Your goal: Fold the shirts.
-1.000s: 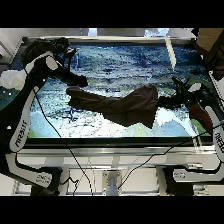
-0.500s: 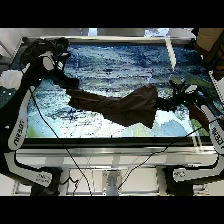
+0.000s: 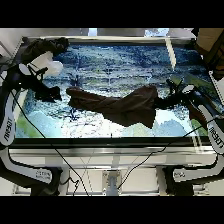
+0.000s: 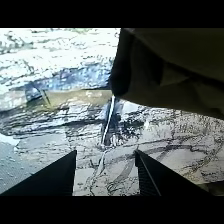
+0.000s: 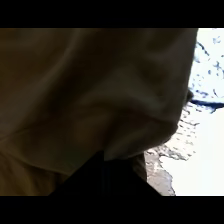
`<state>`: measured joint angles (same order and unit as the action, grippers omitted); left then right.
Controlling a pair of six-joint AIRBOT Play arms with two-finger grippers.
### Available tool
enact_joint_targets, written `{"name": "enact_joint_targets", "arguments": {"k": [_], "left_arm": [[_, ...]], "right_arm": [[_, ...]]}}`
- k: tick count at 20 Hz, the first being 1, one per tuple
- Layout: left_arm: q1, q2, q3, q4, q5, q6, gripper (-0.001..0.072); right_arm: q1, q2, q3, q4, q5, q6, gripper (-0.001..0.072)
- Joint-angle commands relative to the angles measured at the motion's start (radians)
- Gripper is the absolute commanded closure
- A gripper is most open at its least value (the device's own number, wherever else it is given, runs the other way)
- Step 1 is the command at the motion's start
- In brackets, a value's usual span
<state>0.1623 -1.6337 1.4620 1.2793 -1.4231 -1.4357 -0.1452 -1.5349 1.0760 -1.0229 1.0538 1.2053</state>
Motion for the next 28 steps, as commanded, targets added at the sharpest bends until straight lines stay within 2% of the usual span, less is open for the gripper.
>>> {"name": "enact_joint_targets", "arguments": {"k": [1, 7, 17, 21, 28], "left_arm": [[0.030, -0.001, -0.093, -0.049, 0.054, -0.007, 0.0269], [0.029, -0.006, -0.201, -0.175, 0.274, -0.004, 0.0268], [0.029, -0.109, -0.204, -0.353, 0.454, 0.044, 0.0270], [0.029, -0.110, -0.204, -0.356, 0.476, 0.058, 0.0295], [0.029, -0.130, -0.204, -0.363, 0.434, 0.082, 0.0310]], "right_arm": [[0.026, 0.000, 0.000, 0.003, -0.024, -0.021, 0.0684], [0.043, 0.000, 0.000, -0.005, -0.040, -0.021, 0.0685], [0.043, 0.000, 0.000, -0.005, -0.039, -0.021, 0.0685], [0.043, 0.000, 0.000, -0.005, -0.039, -0.020, 0.0685], [0.043, 0.000, 0.000, -0.005, -0.039, -0.020, 0.0685]]}}
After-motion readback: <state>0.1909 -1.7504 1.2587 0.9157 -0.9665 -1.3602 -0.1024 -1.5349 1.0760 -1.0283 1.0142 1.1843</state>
